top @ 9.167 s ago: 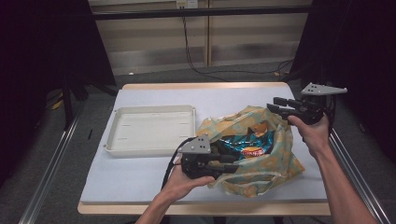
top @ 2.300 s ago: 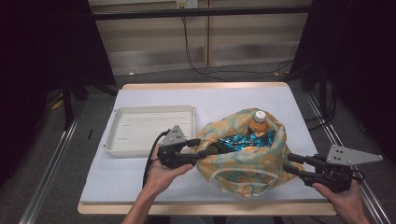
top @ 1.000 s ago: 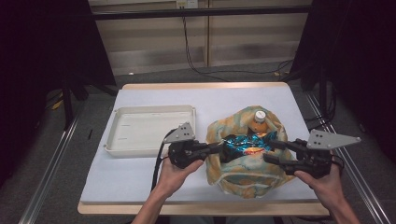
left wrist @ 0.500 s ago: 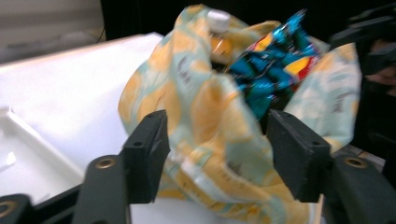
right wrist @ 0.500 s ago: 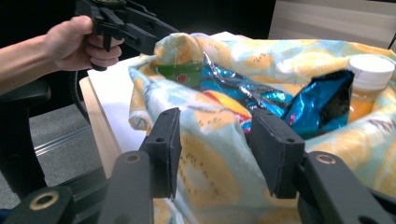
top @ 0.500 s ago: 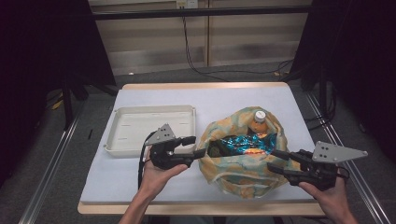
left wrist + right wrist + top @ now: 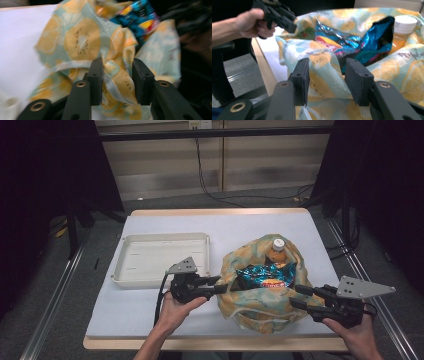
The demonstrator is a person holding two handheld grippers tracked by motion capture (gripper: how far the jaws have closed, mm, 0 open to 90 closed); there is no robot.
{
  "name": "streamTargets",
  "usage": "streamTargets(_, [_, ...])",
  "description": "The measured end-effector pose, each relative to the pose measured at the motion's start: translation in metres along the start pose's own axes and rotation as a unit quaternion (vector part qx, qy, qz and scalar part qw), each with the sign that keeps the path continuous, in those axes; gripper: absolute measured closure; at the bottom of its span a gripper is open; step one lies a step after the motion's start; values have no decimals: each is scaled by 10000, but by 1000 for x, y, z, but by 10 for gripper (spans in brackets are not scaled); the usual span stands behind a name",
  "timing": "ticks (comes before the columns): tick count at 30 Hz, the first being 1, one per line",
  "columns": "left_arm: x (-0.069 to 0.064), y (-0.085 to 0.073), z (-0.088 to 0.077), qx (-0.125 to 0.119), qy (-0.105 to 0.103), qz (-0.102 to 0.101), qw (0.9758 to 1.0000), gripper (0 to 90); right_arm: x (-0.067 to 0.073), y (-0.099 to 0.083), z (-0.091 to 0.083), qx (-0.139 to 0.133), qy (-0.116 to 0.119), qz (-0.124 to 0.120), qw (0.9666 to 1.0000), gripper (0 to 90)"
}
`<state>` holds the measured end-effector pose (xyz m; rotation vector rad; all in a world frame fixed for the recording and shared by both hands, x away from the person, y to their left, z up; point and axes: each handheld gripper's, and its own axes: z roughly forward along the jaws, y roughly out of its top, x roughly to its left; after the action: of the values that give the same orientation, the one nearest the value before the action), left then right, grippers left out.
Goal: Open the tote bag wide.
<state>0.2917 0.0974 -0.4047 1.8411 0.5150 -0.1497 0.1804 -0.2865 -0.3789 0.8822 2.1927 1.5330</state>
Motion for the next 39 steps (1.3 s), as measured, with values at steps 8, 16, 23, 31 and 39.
streamTargets(8, [5, -3, 9, -51, -483, -251, 9985, 730, -1, -15, 10, 310, -92, -26, 9995, 541])
streamTargets(16, [4, -5, -2, -110, -249, -45, 9996, 651, -4, -34, 20, 586, 103, 87, 9982, 900])
streamTargets(23, [3, -5, -9, -258, -177, 56, 9995, 691, -4, -55, 29, 960, 264, 179, 9949, 900])
streamTargets(31, [5, -4, -13, -334, -319, -81, 9989, 888, -4, -60, 32, 1018, 314, 202, 9941, 865])
streamTargets(39, [10, -9, -35, -412, 122, -108, 9990, 823, 0, -51, 29, 800, 292, 134, 9963, 694])
